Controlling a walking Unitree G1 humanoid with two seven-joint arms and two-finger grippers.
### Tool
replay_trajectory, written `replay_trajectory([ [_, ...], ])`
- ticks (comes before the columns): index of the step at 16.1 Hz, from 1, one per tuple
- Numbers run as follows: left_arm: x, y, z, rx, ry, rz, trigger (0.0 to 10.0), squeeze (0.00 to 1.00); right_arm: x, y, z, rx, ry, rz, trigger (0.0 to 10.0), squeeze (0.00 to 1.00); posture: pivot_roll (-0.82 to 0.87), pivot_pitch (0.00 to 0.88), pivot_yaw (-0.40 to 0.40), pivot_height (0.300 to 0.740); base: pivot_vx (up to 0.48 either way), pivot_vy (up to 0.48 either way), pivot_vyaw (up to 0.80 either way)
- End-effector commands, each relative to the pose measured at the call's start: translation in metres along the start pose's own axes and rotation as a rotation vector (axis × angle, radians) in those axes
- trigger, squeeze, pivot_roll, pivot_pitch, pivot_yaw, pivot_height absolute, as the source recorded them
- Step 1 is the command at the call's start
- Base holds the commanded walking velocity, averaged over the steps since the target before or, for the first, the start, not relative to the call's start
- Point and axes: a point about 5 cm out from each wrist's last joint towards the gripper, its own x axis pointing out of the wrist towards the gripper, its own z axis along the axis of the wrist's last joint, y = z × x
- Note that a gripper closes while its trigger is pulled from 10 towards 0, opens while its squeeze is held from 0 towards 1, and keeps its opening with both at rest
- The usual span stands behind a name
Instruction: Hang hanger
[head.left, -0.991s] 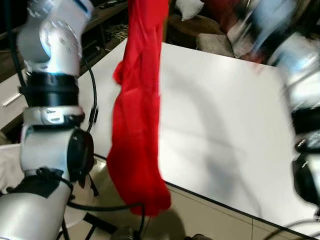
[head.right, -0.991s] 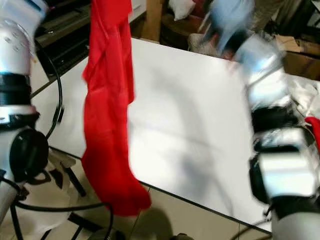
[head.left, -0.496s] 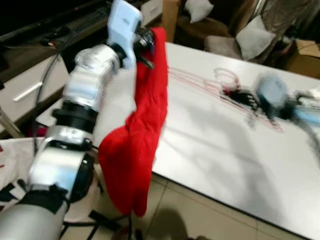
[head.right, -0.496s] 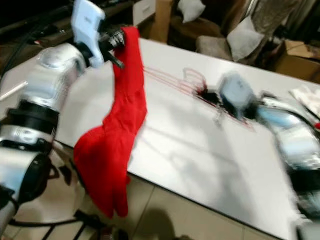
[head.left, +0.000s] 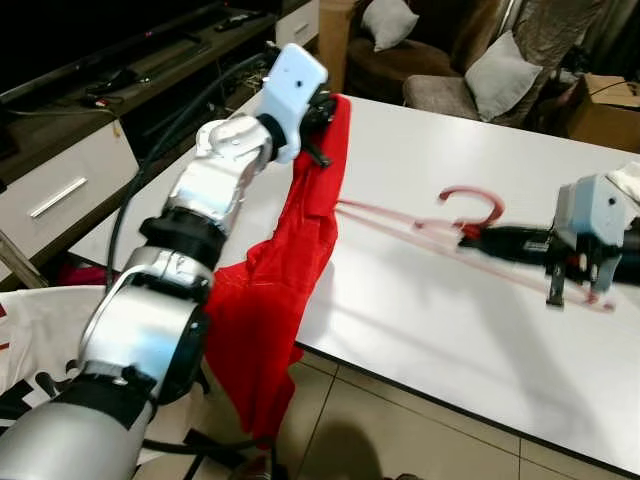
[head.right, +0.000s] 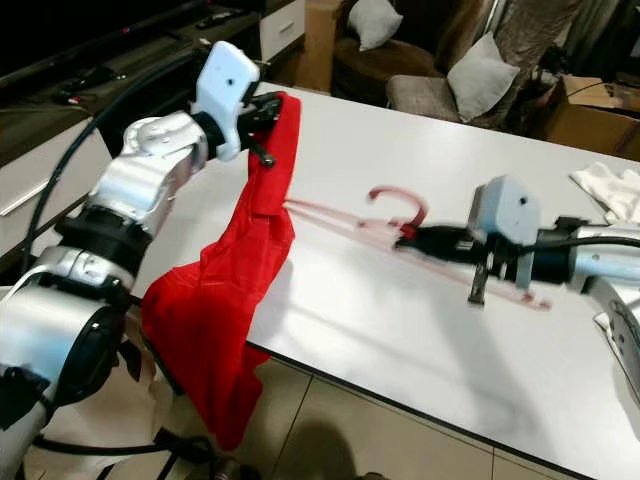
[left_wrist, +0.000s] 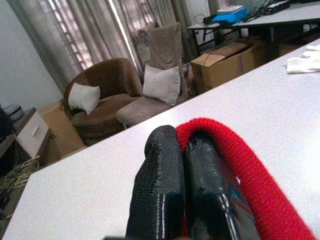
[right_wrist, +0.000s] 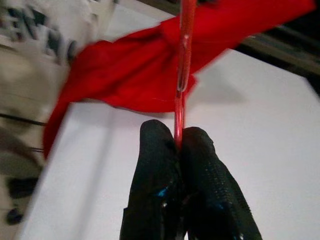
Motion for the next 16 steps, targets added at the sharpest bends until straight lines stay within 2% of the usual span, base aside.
replay_trajectory([
  [1, 0.005, -0.002, 0.01, 0.051, -0.022, -0.008, 10.0, 0.0, 0.005, 0.007, 0.001, 0.006, 0.015, 0.078, 10.0, 0.0, -0.05, 0.0, 0.031, 0.74, 0.0, 0.0, 0.0],
  [2, 0.007, -0.002, 0.008, 0.083, -0.009, -0.003, 10.0, 0.0, 0.004, 0.006, 0.0, 0.01, 0.042, 0.075, 10.0, 0.0, -0.05, 0.0, 0.026, 0.74, 0.0, 0.0, 0.0],
  [4, 0.003, 0.006, 0.0, 0.181, 0.047, 0.027, 10.0, 0.0, -0.006, -0.009, -0.01, -0.032, 0.199, -0.033, 10.0, 0.0, -0.06, 0.0, 0.029, 0.74, 0.0, 0.0, 0.0],
  [6, -0.006, 0.022, 0.001, 0.155, 0.052, 0.065, 10.0, 0.0, -0.021, -0.023, -0.02, -0.043, 0.305, -0.156, 10.0, 0.0, -0.06, 0.0, 0.032, 0.74, 0.0, 0.0, 0.0],
  [7, -0.008, 0.026, 0.0, 0.156, 0.057, 0.076, 10.0, 0.0, -0.024, -0.024, -0.02, -0.034, 0.311, -0.174, 10.0, 0.0, -0.06, 0.0, 0.032, 0.74, 0.0, 0.0, 0.0],
  [9, -0.014, 0.035, -0.005, 0.191, 0.098, 0.115, 10.0, 0.0, -0.033, -0.019, -0.012, -0.023, 0.28, -0.152, 10.0, 0.0, -0.06, 0.0, 0.034, 0.74, 0.0, 0.0, 0.0],
  [11, -0.012, 0.03, -0.013, 0.234, 0.131, 0.098, 10.0, 0.0, -0.037, -0.012, 0.002, -0.029, 0.207, -0.097, 10.0, 0.0, -0.06, 0.0, 0.041, 0.74, 0.0, 0.0, 0.0],
  [16, -0.007, 0.024, -0.017, 0.22, 0.15, 0.086, 10.0, 0.0, -0.045, -0.007, 0.028, -0.048, 0.042, -0.077, 10.0, 0.0, -0.06, 0.0, 0.057, 0.74, 0.0, 0.0, 0.0],
])
